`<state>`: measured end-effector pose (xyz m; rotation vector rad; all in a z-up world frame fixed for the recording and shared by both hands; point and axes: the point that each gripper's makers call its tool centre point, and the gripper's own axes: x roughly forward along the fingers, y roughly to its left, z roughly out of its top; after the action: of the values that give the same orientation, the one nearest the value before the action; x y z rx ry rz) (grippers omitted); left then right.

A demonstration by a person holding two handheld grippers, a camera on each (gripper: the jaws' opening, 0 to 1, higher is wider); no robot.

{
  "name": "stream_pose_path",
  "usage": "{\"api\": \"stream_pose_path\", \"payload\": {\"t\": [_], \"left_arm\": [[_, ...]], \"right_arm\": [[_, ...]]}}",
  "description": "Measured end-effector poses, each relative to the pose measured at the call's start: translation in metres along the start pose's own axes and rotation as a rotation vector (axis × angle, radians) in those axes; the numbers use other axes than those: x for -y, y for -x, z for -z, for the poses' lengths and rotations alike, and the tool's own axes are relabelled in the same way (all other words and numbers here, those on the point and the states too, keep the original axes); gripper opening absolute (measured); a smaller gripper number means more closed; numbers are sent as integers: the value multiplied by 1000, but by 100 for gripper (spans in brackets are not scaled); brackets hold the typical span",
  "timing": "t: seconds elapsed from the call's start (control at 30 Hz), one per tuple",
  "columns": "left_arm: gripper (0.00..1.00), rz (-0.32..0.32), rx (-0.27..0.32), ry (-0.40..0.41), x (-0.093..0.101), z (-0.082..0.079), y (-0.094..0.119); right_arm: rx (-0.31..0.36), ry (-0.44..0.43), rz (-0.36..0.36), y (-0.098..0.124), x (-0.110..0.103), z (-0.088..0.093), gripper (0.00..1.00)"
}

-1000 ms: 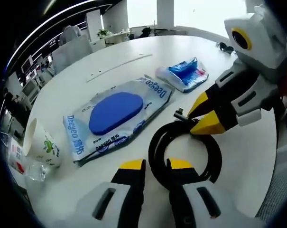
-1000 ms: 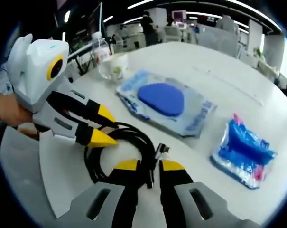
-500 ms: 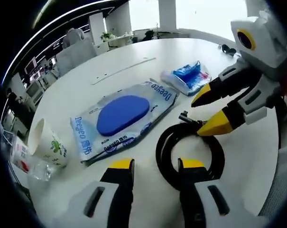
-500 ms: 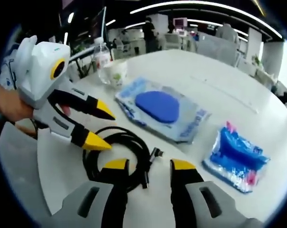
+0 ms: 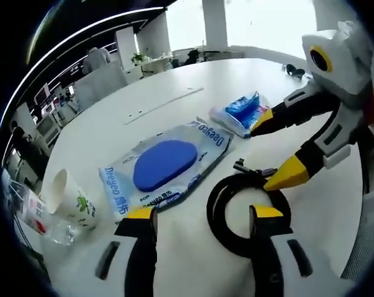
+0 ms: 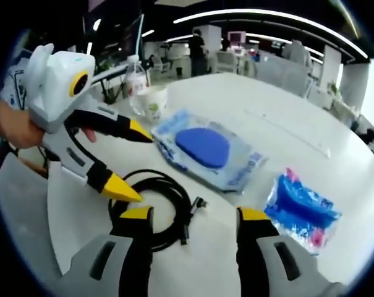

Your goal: Arrange the tabletop items into an orderly group along one side of the table until the central work area is clear of visible clutter.

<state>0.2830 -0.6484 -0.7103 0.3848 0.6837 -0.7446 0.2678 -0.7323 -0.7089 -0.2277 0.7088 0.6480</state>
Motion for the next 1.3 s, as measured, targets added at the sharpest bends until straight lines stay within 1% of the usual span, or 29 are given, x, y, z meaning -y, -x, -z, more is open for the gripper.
{"api": "stream_pose_path", "payload": {"t": [0.13, 0.2, 0.27, 0.37, 0.5, 0.6, 0.7, 0.77, 0.87, 0.93, 1.1, 1.3], "left_arm": [[63, 7, 24, -30, 1, -5, 5], [65, 3, 35, -45, 0, -7, 7], [67, 2, 41, -48, 0, -9, 9], [69, -6, 53, -53, -2, -12, 12], [71, -1, 73, -56, -1, -16, 15], [76, 1, 79, -58, 0, -18, 18], [84, -1, 85, -54, 0, -18, 22], [91, -43, 98, -79, -6, -20, 26], [94, -36, 105, -60, -6, -21, 31], [98, -47, 113, -62, -7, -22, 34], [99, -45, 118, -33, -7, -20, 41], [99, -53, 128, -41, -7, -20, 52]], "right_arm": [[12, 1, 8, 3, 1, -3, 59], [20, 14, 13, 6, 1, -6, 60], [25, 17, 15, 8, 2, -8, 63], [37, 19, 27, 10, 4, -11, 69], [50, 31, 30, 15, 4, -16, 74], [60, 31, 29, 19, 4, -19, 78], [66, 33, 31, 23, 5, -20, 83], [70, 35, 30, 26, 5, -21, 86], [77, 34, 36, 29, 6, -22, 91], [86, 23, 43, 33, 7, -24, 95], [107, 21, 47, 41, 5, -30, 98], [138, 12, 53, 51, 4, -36, 100]]}}
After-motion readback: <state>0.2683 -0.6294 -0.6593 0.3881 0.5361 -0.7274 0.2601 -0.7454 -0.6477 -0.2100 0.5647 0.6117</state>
